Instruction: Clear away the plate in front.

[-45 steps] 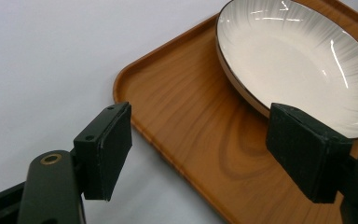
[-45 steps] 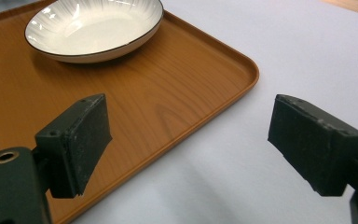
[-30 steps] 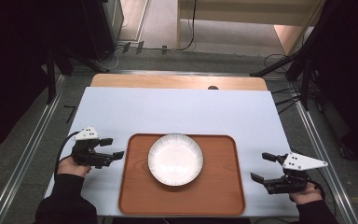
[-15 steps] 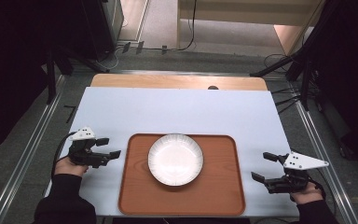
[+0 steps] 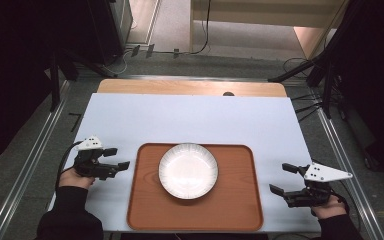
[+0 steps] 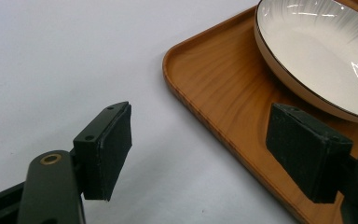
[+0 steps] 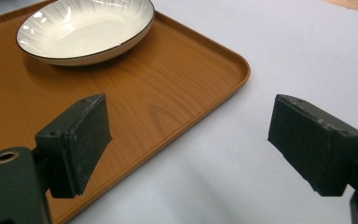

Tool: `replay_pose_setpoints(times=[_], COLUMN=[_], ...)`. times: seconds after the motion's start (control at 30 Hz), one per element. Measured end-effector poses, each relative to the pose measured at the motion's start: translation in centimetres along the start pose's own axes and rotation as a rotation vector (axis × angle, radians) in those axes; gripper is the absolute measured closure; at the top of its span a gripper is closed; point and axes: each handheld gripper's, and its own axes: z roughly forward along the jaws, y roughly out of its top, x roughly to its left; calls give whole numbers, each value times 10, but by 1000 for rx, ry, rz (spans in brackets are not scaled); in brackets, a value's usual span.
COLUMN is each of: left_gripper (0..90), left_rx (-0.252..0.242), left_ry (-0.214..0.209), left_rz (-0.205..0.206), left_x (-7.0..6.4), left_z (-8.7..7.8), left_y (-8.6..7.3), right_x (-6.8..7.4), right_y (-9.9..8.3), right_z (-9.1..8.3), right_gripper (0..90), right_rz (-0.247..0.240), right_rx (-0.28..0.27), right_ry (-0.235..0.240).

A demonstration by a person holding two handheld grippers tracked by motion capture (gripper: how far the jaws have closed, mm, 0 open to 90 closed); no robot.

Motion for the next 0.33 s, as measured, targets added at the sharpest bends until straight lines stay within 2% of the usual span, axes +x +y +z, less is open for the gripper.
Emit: replay_pose_setpoints(times=[0.33], left_gripper=[232], left_rx=[4], left_ry=[3], left_rz=[-12], left_x=[1], left_z=[0], left_y=[0], right_x=[0], right_y=[0], right_z=[0], right_gripper=[136], right_rz=[1], right_rx=[3], right_ry=[2])
